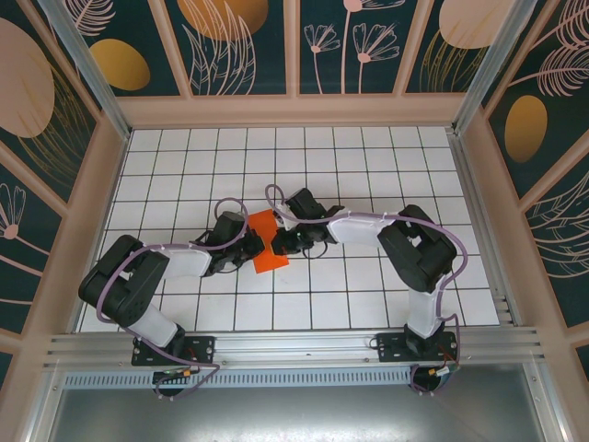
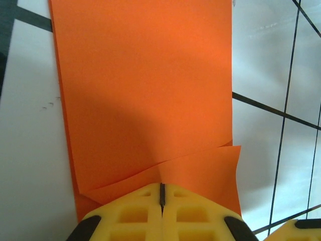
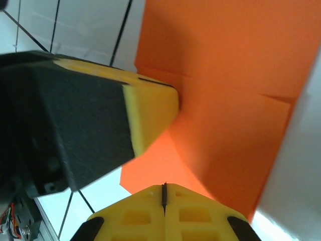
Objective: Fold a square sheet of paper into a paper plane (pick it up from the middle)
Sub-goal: Fold the triangle a second time at the center of the table, then turn over the paper at the center of the table.
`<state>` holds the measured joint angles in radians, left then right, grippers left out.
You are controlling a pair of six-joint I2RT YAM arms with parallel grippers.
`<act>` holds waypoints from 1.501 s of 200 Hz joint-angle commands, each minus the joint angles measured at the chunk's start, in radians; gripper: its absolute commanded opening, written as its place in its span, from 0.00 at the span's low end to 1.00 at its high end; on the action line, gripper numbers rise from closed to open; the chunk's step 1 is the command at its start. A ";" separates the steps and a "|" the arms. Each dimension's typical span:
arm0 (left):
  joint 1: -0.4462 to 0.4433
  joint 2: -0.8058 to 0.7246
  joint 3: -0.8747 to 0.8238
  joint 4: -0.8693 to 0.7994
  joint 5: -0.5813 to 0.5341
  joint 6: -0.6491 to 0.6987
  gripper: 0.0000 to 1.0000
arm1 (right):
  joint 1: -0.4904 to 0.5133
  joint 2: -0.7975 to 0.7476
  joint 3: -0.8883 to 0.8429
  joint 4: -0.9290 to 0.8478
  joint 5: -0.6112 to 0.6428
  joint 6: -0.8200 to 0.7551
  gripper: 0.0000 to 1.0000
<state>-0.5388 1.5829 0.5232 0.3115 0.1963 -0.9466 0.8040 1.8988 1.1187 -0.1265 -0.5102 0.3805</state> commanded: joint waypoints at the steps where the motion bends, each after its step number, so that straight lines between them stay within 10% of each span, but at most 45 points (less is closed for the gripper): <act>1: -0.001 0.015 -0.023 -0.048 -0.022 0.005 0.00 | 0.013 0.050 0.039 0.005 0.005 0.022 0.00; 79: -0.001 0.031 -0.013 -0.072 -0.029 -0.010 0.00 | 0.015 0.117 0.058 -0.030 0.052 0.016 0.00; 207: 0.000 0.007 0.064 -0.113 -0.031 0.002 0.00 | -0.068 -0.214 -0.227 -0.059 0.053 -0.018 0.00; 263: 0.010 -0.120 0.227 -0.182 -0.149 -0.024 0.69 | -0.185 -0.157 -0.141 0.123 -0.067 0.028 0.31; 300: 0.067 -0.204 0.189 -0.182 -0.234 -0.071 0.95 | -0.202 -0.052 -0.044 0.160 -0.186 -0.036 0.48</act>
<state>-0.5091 1.4300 0.7418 0.1711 0.0563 -0.9821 0.6044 1.7855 1.0203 -0.0250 -0.5823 0.3950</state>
